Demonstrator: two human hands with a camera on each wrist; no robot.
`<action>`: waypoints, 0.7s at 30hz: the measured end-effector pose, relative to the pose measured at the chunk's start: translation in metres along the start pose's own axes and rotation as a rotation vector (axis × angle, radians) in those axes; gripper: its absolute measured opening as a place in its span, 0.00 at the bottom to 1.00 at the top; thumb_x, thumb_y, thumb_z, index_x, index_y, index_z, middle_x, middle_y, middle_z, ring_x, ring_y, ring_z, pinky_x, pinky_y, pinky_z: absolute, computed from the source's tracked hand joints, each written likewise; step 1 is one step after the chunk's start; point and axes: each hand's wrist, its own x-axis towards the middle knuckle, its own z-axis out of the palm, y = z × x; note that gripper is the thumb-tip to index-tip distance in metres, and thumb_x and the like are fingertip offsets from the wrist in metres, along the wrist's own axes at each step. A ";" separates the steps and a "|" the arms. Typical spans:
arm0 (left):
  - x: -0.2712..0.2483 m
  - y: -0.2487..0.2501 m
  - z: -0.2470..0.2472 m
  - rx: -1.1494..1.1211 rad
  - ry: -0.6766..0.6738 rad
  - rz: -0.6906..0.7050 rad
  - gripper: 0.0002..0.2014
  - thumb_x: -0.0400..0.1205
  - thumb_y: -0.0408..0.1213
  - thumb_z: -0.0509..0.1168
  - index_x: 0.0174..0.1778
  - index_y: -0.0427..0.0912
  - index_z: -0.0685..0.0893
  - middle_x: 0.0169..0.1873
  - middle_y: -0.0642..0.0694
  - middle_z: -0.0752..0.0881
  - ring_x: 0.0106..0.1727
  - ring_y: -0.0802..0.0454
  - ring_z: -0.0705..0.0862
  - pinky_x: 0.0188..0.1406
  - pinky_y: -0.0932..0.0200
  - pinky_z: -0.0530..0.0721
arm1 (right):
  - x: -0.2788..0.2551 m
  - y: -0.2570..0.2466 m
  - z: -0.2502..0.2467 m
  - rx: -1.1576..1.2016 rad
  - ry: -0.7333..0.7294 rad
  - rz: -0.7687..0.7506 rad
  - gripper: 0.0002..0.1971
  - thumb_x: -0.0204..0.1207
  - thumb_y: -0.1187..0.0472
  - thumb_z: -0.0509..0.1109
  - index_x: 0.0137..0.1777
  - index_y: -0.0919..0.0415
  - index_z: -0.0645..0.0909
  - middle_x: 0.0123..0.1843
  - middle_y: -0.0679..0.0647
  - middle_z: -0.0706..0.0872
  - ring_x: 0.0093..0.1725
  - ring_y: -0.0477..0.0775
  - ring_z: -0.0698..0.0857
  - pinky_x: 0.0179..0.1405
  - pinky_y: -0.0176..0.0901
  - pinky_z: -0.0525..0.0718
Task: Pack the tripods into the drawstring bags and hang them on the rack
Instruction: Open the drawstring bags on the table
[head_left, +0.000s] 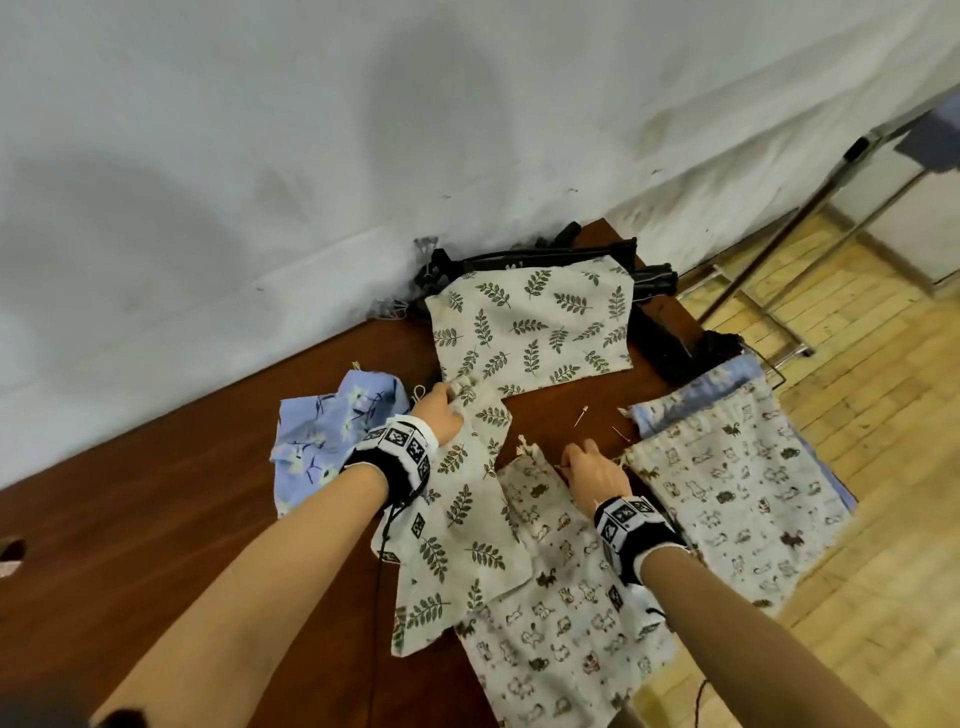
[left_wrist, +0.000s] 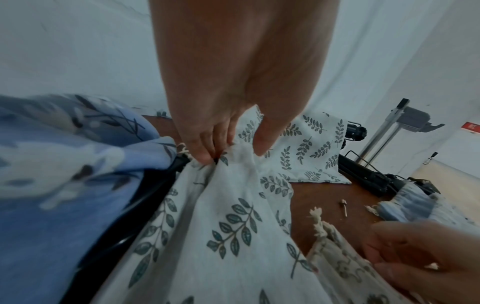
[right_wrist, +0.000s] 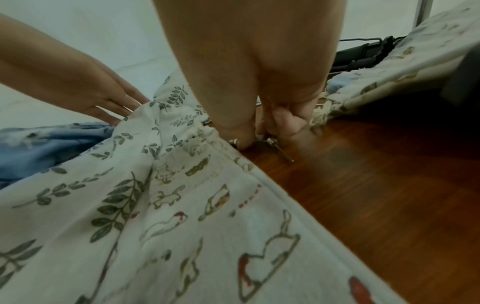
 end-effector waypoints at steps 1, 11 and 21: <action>0.002 0.001 0.000 -0.004 0.001 -0.011 0.23 0.84 0.35 0.58 0.76 0.37 0.65 0.68 0.34 0.77 0.66 0.36 0.79 0.65 0.52 0.76 | 0.001 -0.002 0.000 0.021 0.006 -0.002 0.08 0.83 0.63 0.60 0.60 0.58 0.75 0.61 0.58 0.74 0.48 0.63 0.86 0.44 0.53 0.81; -0.024 0.027 0.009 0.102 -0.154 0.195 0.21 0.77 0.40 0.69 0.66 0.41 0.80 0.59 0.41 0.84 0.61 0.41 0.82 0.57 0.56 0.79 | -0.008 -0.024 -0.047 0.462 0.181 -0.060 0.05 0.82 0.61 0.64 0.54 0.61 0.78 0.55 0.54 0.80 0.48 0.53 0.81 0.53 0.51 0.81; -0.109 0.054 0.005 0.058 -0.179 0.526 0.14 0.79 0.46 0.65 0.61 0.56 0.80 0.53 0.49 0.85 0.54 0.50 0.84 0.57 0.47 0.83 | -0.063 -0.051 -0.103 1.256 -0.036 -0.139 0.08 0.84 0.71 0.59 0.43 0.63 0.73 0.37 0.56 0.82 0.32 0.50 0.83 0.32 0.43 0.85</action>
